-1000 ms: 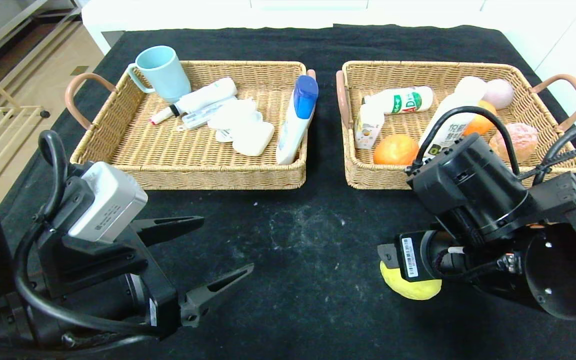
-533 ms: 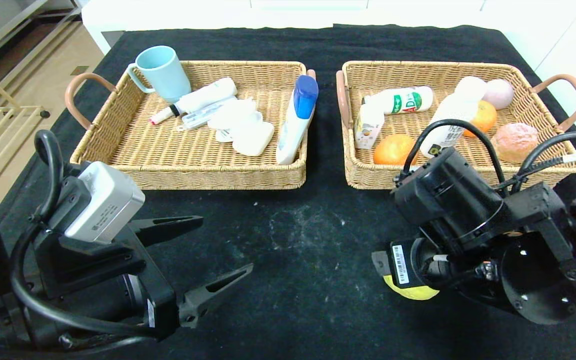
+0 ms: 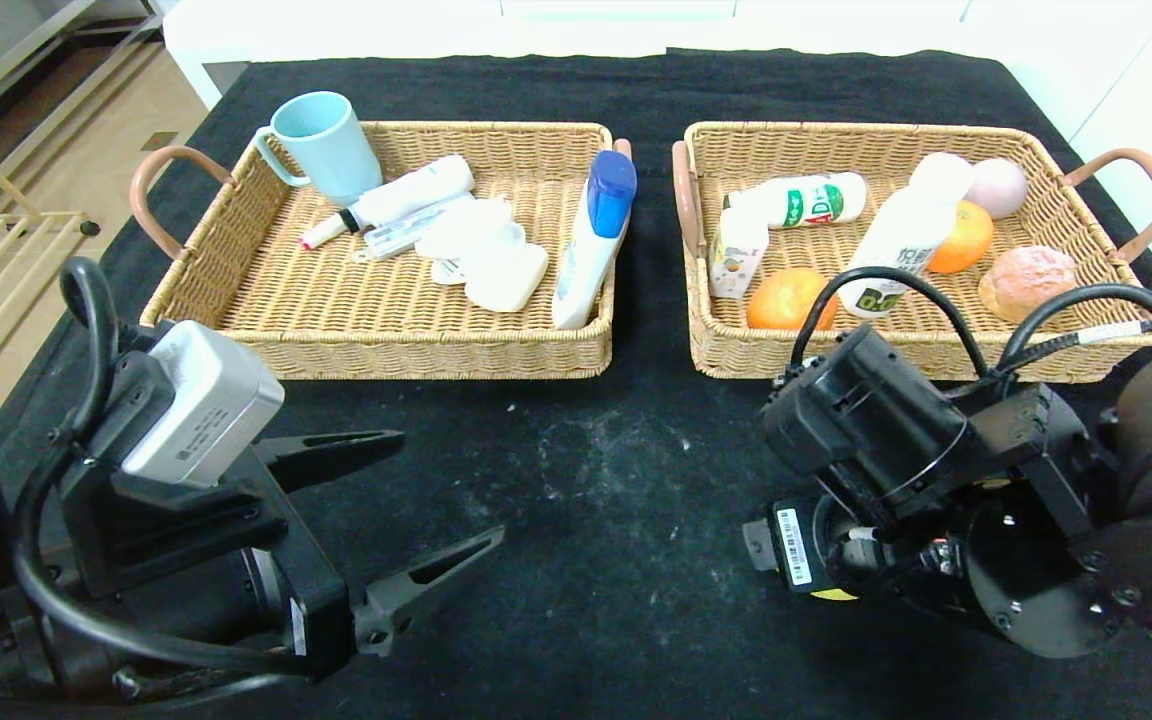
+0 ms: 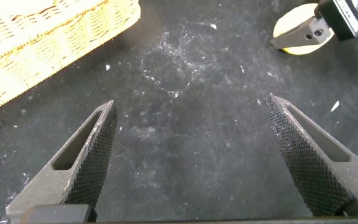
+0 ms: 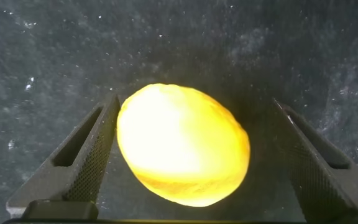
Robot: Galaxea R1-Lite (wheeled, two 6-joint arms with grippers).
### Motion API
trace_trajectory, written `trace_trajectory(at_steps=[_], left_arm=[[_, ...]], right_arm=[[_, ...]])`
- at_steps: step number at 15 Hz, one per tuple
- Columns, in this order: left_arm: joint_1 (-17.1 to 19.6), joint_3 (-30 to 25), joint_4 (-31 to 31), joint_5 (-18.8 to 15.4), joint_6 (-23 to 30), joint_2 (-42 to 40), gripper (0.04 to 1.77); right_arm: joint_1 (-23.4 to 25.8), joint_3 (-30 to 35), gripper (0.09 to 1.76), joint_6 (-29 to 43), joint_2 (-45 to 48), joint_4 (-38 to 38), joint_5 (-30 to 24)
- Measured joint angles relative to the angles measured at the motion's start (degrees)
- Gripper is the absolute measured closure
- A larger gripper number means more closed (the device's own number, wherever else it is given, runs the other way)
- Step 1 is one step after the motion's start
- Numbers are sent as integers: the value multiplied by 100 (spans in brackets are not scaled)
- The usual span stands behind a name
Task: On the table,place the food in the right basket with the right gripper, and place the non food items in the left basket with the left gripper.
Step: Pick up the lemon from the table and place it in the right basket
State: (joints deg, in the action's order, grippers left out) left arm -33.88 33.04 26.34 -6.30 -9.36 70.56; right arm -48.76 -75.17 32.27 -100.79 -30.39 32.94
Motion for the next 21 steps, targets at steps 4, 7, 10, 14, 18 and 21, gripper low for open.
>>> trace_trajectory(at_steps=[4,7,10,14,18,21], left_arm=[[-7,0,-5,0,0,2,9],[-11,-2,-6,0,-4,2,9],[-13,-7,-13,-9,-6,2,9],[-21,-7,-16,-9,-9,5,9],[-35,-13,-16,-9,-6,2,9],[-40,-22,-16,-9,-6,5,9]], right_arm=[[-38,-7,14,41,-52,-128,2],[-43,-16,14,72,-124,-128,-1],[-46,-16,14,69,-146,-127,0],[-51,-16,56,67,-157,-117,2],[-52,-16,60,67,-188,-111,5],[-62,-9,60,72,-191,-102,7]])
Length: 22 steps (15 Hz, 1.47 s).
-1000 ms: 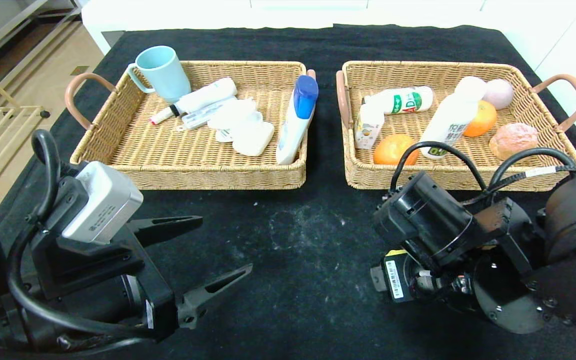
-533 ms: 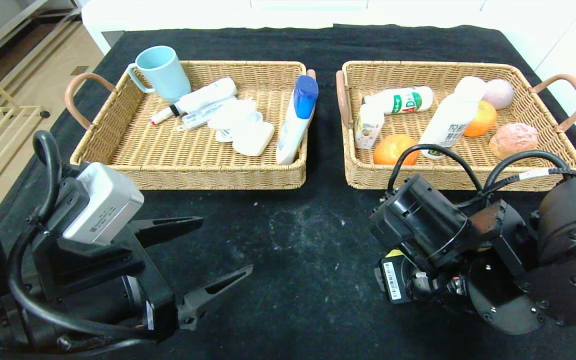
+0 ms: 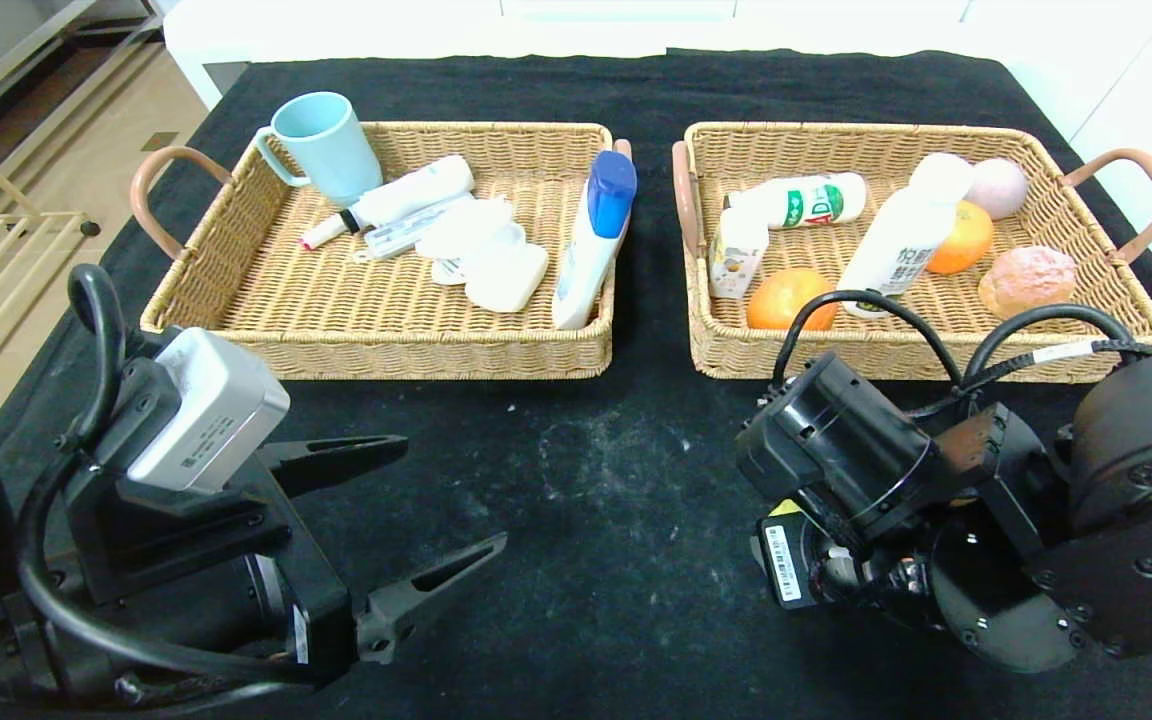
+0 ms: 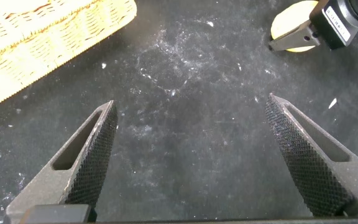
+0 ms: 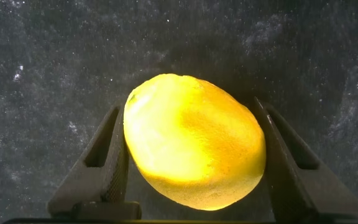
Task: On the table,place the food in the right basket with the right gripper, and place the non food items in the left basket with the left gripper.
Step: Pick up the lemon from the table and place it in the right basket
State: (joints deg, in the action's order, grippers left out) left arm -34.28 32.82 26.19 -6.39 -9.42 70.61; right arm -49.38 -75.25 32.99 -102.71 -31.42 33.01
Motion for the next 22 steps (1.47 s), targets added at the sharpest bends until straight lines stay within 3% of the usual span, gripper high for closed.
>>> trace_trajectory(at_steps=[13,22], left_arm=[[0,4,0,2,-38,-10,9],[-48,-21,-1,0,-38,-35,9]], right_arm=[[-61,15,61,13,67,-11,-11],[7,166,61,-411,896,72,85]])
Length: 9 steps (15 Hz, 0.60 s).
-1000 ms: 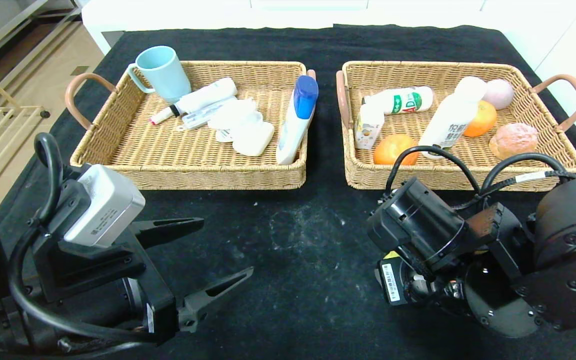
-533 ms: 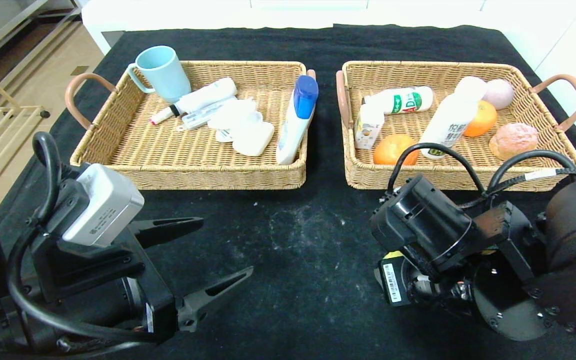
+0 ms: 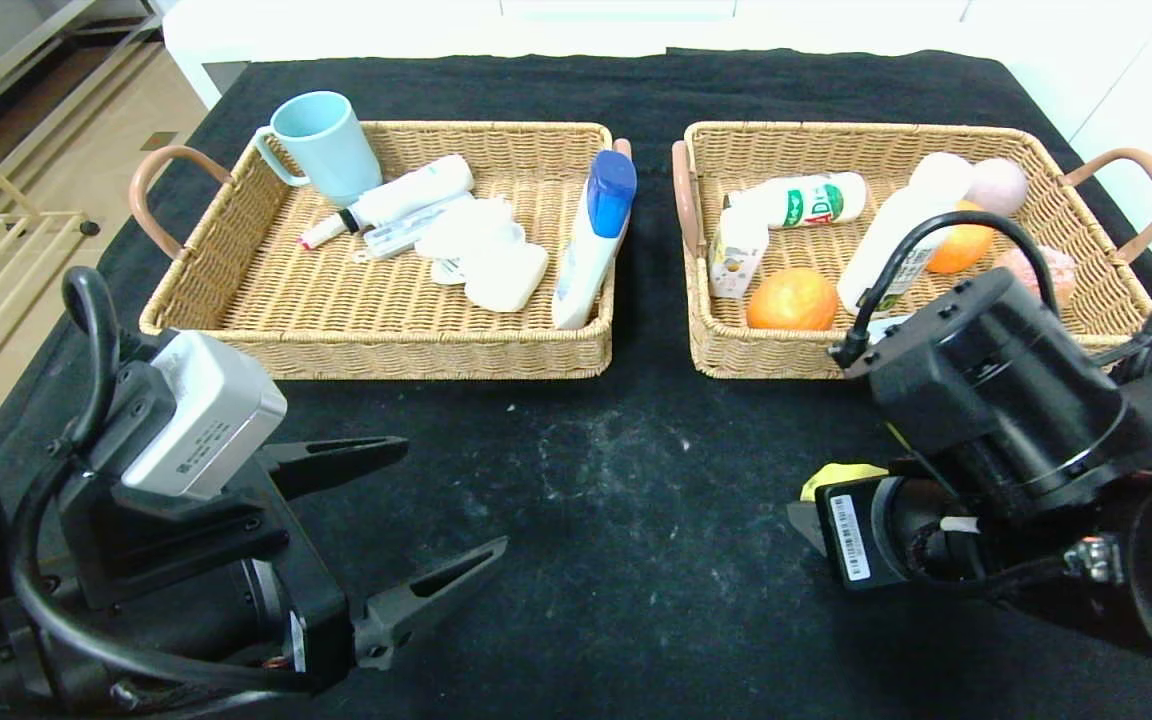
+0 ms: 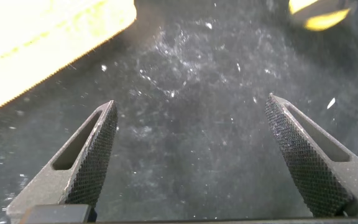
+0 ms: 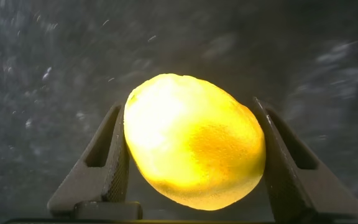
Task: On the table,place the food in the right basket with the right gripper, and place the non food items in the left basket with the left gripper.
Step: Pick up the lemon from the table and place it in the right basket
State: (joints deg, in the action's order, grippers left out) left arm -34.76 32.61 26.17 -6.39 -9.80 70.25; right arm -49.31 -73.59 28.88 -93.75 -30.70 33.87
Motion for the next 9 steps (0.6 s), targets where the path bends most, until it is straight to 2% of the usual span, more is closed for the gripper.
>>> trace_trajectory(at_steps=[4,9], left_arm=[[-22,-9,4,0,2,35,9],[-28,-17,-7,-9,0,61,9]], right_arm=[[635,138,61,-769,505,455,-90],[1927,562,61,-1929,1012,1736,-1141]])
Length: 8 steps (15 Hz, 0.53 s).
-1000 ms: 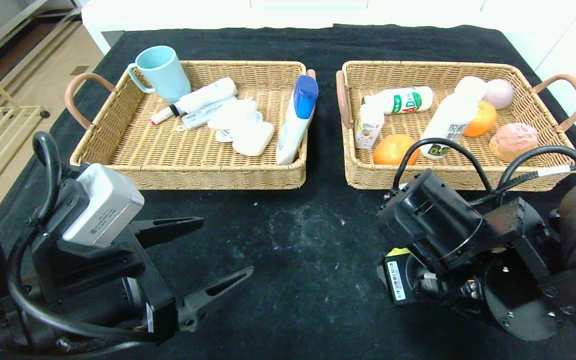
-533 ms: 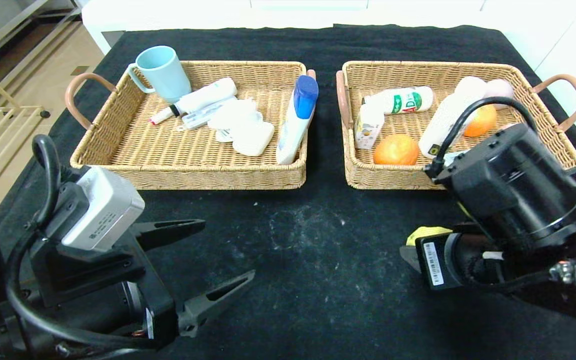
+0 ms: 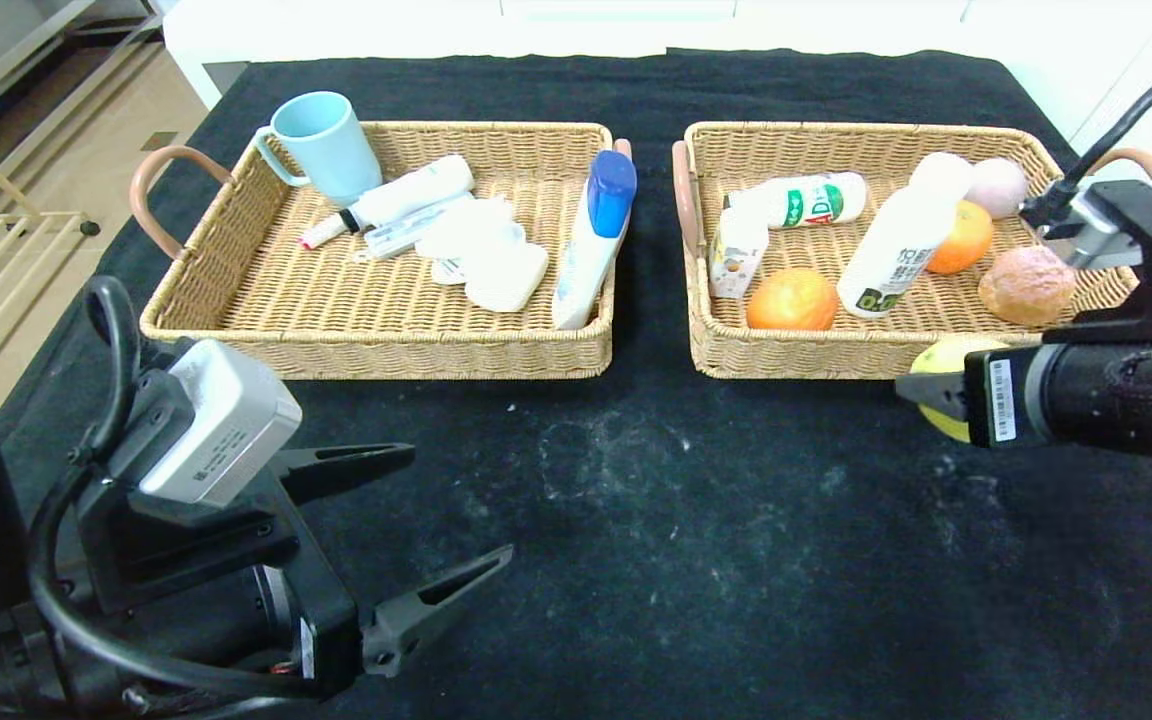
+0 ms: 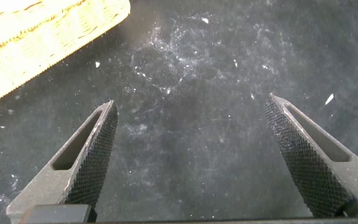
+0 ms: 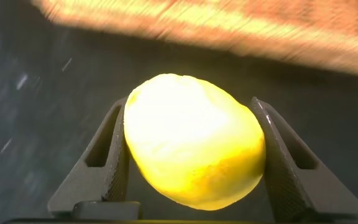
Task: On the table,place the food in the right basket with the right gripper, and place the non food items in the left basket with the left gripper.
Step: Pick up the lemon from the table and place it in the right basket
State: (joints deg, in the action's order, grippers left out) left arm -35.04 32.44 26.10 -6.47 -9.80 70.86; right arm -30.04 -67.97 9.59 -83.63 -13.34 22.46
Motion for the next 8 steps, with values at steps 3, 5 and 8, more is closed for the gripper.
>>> trace_trajectory(at_steps=[3,5,8], left_arm=[[0,0,0,0,0,2,9],[0,0,-2,-2,0,6,9],[0,-13,0,-6,2,13,9]], right_arm=[[714,108,61,-325,113,483,-377],[1047,135,61,-436,151,750,-477],[1423,174,61,-572,174,1282,-711]])
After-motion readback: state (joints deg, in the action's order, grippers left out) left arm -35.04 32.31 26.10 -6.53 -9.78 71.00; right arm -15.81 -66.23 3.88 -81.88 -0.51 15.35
